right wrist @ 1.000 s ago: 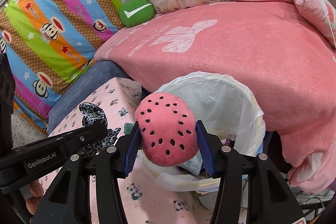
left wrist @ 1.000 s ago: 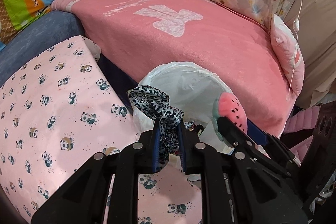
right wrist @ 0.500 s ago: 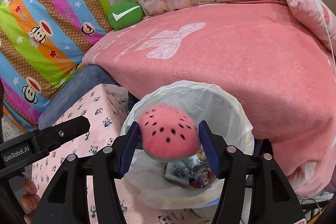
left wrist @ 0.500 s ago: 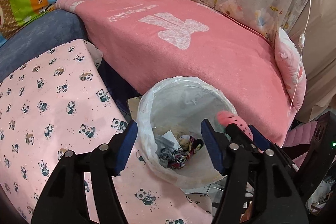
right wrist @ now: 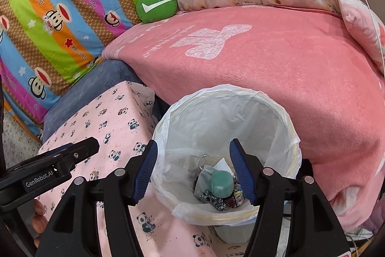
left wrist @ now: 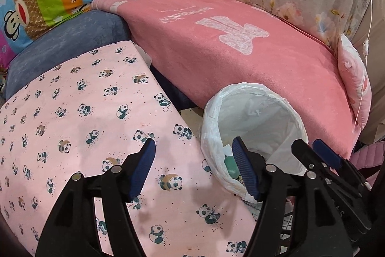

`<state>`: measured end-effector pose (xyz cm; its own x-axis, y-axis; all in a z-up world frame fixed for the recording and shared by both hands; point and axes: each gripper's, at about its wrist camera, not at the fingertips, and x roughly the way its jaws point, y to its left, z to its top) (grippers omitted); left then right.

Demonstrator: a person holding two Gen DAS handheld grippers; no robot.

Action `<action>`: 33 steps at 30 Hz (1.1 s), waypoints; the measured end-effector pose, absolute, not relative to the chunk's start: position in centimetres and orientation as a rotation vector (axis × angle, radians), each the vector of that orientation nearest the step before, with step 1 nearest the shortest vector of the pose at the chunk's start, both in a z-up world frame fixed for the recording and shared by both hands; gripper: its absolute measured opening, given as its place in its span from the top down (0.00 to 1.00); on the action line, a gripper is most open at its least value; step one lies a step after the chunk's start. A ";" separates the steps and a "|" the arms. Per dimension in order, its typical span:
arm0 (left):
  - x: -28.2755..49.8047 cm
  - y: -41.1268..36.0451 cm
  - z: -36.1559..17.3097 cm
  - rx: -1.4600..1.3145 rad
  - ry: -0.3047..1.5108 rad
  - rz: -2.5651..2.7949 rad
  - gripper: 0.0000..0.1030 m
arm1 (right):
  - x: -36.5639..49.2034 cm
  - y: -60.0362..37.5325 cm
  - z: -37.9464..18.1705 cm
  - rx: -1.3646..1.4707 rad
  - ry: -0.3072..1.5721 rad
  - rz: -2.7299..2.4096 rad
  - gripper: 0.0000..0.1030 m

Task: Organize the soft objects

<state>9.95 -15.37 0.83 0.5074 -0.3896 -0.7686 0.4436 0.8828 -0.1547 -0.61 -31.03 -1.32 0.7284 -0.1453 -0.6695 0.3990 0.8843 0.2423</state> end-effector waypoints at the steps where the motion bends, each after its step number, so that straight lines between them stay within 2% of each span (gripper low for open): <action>1: 9.8 -15.1 0.8 0.069 0.906 -0.492 0.35 | -0.7 -30.9 -1.2 0.381 0.694 -0.311 0.41; 9: 8.7 -13.5 0.8 0.110 0.869 -0.433 0.25 | -1.4 -29.7 -0.7 0.338 0.721 -0.332 0.35; 13: 8.2 -12.8 0.6 0.124 0.858 -0.403 0.16 | -1.7 -28.8 -0.6 0.283 0.738 -0.352 0.33; 17: 7.9 -12.1 0.3 0.124 0.862 -0.383 0.14 | -2.1 -28.1 -0.6 0.243 0.751 -0.379 0.25; 21: 7.6 -11.5 0.0 0.119 0.865 -0.366 0.11 | -2.2 -27.5 -0.7 0.215 0.764 -0.393 0.23; 23: 7.4 -11.3 -0.1 0.124 0.866 -0.361 0.10 | -2.2 -27.4 -0.7 0.211 0.769 -0.393 0.18; 33: 6.6 -10.6 -0.8 0.126 0.884 -0.343 0.09 | -2.8 -26.7 -0.9 0.180 0.790 -0.409 0.16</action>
